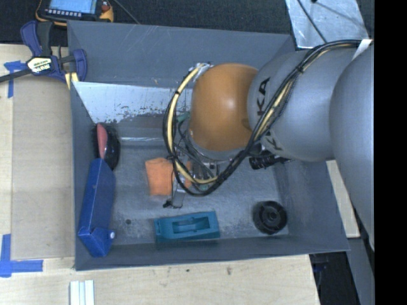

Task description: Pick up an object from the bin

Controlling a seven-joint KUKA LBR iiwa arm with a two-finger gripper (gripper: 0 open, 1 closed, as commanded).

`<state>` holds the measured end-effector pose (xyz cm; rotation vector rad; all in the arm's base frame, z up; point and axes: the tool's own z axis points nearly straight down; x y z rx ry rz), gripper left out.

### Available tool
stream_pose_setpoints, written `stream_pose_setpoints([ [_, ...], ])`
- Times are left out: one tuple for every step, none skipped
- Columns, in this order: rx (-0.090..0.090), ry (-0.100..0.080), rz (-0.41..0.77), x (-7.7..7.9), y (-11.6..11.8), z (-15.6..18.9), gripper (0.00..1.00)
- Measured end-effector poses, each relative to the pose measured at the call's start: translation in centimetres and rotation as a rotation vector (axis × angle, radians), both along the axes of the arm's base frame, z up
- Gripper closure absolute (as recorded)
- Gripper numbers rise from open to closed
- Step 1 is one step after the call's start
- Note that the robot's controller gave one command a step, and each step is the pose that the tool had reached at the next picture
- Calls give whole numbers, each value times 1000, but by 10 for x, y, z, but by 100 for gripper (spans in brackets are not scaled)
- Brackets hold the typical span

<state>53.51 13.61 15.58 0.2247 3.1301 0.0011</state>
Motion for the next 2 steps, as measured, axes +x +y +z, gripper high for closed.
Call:
stream_pose_setpoints([
  [1,1,-108,30,2,-24,0],
  [1,-2,-9,-3,-7,-84,100],
])
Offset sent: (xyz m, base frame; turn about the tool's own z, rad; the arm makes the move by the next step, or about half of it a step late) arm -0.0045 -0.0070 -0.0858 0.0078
